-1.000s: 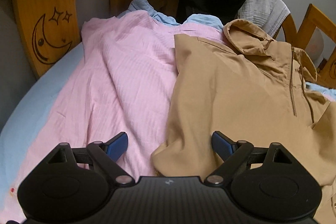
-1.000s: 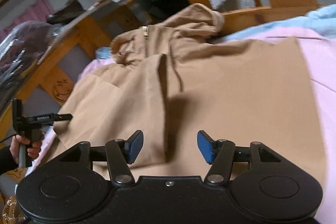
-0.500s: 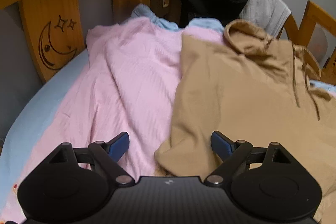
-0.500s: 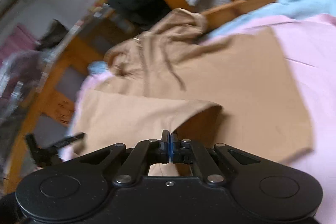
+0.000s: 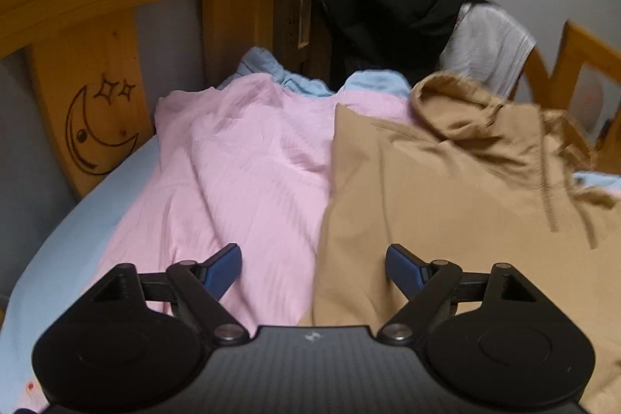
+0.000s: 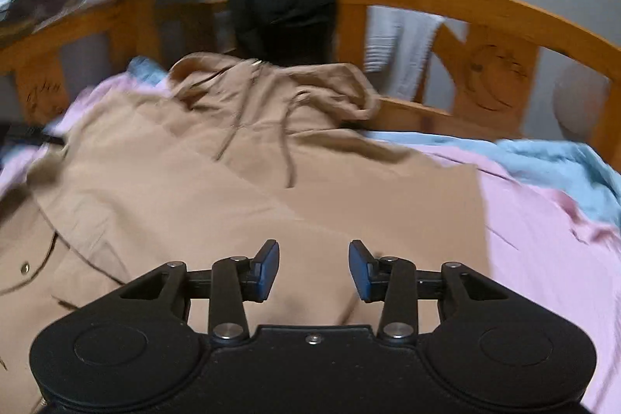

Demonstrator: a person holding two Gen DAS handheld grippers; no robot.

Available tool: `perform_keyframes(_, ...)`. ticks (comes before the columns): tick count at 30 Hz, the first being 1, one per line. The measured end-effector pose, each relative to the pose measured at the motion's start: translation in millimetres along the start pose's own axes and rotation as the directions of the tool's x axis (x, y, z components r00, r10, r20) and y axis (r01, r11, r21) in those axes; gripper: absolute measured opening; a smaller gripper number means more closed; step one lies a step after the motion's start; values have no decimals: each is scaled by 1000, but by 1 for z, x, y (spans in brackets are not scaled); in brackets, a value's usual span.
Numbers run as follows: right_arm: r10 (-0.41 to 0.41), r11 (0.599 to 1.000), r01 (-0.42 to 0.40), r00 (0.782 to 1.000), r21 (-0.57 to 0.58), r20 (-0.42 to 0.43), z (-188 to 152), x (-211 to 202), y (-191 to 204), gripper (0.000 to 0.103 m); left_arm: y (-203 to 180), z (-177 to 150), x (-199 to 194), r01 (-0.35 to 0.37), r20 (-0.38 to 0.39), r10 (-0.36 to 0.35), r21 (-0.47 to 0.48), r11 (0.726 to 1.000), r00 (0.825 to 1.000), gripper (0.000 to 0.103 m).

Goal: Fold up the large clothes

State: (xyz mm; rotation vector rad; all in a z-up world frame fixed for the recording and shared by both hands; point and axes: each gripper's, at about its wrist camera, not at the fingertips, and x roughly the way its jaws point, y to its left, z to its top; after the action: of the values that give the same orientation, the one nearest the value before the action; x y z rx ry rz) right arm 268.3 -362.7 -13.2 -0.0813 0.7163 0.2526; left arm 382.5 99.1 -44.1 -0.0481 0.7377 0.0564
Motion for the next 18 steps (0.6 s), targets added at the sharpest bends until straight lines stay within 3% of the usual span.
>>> perform_keyframes(2,-11,998,11,1000,-57,-1,-8,12,13,41,-4,-1,16,-45,-39,46,10,999,998,84)
perform_keyframes(5,-24,996,20,999,-84,-46,-27,35,24,39,3,-7,25,-32,-32,31,-37,999,999,87)
perform_keyframes(10,-3,1000,3,1000,-25,16,-30,22,17,39,19,-12,2,-7,-17,5,-103,995,1000,87)
perform_keyframes(14,80,993,-75,995,-89,59,-25,3,35,52,16,-27,-15,6,-9,-6,-46,999,1000,90)
perform_keyframes(18,69,987,-73,997,-144,-33,-30,25,51,53,11,-37,-5,-39,-46,38,-20,999,998,94)
